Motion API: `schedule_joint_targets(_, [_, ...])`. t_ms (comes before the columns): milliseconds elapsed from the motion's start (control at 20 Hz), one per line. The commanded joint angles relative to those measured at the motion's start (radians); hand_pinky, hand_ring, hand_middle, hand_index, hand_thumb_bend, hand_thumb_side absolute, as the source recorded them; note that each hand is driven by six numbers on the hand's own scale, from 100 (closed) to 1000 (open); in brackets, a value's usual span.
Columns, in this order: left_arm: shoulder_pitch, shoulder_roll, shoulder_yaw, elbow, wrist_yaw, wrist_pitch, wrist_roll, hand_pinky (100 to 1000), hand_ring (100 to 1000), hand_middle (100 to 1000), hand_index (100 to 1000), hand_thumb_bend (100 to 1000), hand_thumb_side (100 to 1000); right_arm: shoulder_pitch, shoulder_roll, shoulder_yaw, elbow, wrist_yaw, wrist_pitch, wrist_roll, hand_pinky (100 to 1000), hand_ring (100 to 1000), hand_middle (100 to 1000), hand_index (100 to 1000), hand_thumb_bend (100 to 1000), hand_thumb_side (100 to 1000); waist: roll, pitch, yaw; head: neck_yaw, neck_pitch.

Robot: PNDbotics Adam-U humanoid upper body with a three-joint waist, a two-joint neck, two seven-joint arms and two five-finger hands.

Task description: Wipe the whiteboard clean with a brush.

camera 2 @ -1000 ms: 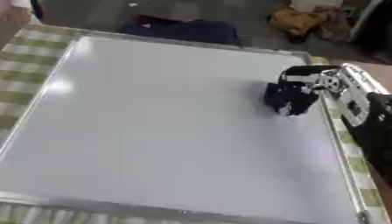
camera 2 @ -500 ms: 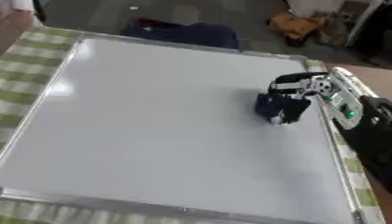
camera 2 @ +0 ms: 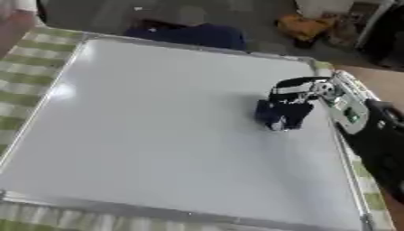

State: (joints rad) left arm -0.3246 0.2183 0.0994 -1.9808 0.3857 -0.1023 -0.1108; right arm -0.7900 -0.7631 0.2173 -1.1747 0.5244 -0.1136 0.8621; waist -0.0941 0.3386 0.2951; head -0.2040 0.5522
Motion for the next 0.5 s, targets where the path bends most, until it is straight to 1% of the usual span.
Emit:
schedule_joint_targets(50, [-0.004, 0.005, -0.002, -0.019, 0.006, 0.003, 0.0, 557, 553, 545, 401, 135, 1000, 0.001, -0.008, 0.02, -0.044, -0.029, 0.012, 0.014, 506, 574, 362, 361, 100, 197, 0.005, -0.023, 0.0, 0.003, 0.004])
schedule_joint_targets(500, [-0.002, 0.003, -0.004, -0.019, 0.01, 0.006, 0.001, 557, 554, 546, 402, 136, 1000, 0.02, -0.001, 0.071, -0.149, -0.083, 0.045, 0.044, 493, 562, 358, 354, 100, 195, 0.007, -0.033, -0.001, 0.004, 0.007])
